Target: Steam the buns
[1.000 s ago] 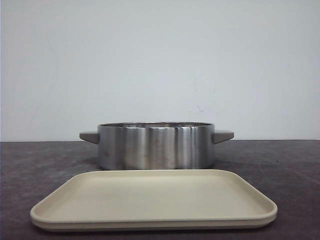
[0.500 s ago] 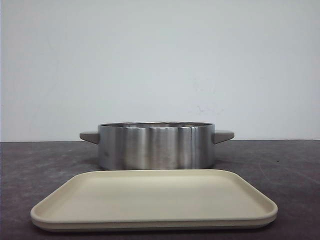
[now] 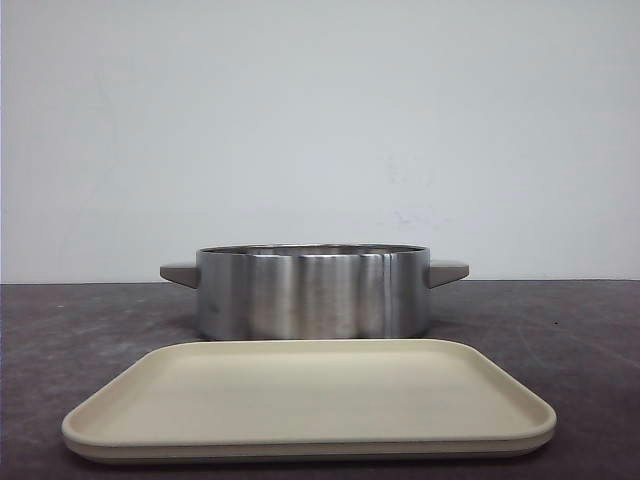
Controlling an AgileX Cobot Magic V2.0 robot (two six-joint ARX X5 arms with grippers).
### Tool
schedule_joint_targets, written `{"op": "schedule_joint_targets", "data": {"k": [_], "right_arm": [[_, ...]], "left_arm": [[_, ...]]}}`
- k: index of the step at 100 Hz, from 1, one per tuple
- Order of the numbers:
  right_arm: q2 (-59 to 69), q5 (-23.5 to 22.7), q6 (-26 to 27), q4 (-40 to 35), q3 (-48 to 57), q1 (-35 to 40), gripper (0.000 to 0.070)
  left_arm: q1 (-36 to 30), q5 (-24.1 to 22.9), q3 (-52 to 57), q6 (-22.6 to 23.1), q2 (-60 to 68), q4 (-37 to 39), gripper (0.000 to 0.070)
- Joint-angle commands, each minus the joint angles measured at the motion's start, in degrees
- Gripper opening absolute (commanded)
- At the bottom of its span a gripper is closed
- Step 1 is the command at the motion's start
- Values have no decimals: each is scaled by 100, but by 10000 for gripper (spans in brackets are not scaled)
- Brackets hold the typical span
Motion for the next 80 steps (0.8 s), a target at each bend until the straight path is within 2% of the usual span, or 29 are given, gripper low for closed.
{"op": "schedule_joint_targets", "data": {"k": [1,80], "right_arm": [[-2,-66,70,-149,-13,-2,4],[-2,-122,70,-20,-9,-2,4]], "left_arm": [[-35,-33,81,-37,11,63,16],[-33,-33,81,-35,11,63,16]]}}
